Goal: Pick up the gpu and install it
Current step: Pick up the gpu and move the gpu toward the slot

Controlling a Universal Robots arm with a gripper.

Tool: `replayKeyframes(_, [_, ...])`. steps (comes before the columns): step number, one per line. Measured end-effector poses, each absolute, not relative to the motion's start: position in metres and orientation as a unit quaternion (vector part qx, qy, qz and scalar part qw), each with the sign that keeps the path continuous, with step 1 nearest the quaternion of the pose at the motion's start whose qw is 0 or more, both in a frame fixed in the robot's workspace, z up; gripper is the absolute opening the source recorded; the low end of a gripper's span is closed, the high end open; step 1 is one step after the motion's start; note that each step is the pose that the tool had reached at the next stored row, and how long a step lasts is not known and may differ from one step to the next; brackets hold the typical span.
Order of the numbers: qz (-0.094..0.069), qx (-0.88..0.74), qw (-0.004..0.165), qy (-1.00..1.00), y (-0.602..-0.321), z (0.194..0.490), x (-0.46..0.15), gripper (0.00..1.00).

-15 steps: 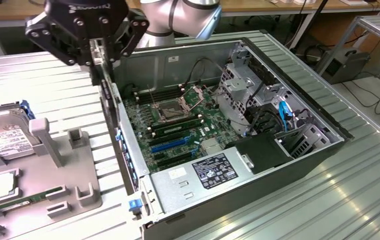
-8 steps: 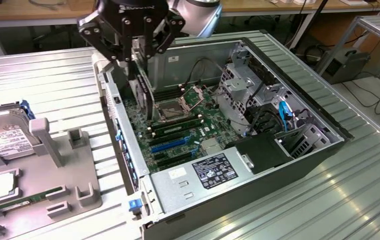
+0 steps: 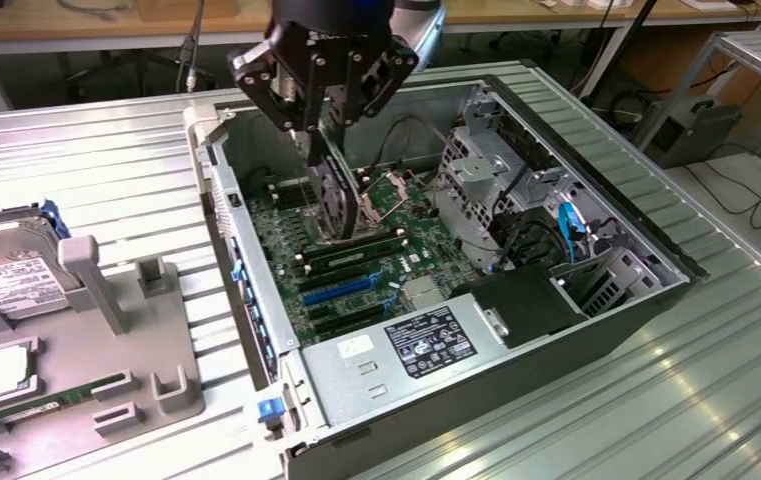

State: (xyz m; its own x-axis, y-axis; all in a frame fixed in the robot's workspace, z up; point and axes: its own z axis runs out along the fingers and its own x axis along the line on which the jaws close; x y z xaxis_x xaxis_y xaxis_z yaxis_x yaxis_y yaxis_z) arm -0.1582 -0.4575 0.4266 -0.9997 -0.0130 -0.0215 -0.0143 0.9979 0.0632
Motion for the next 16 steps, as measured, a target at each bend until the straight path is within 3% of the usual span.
replayKeyframes(12, [0.025, -0.007, 0.007, 1.0, -0.454, 0.396, -0.078, 0.26])
replayKeyframes(16, [0.023, -0.006, -0.011, 1.0, -0.454, 0.393, -0.058, 0.26])
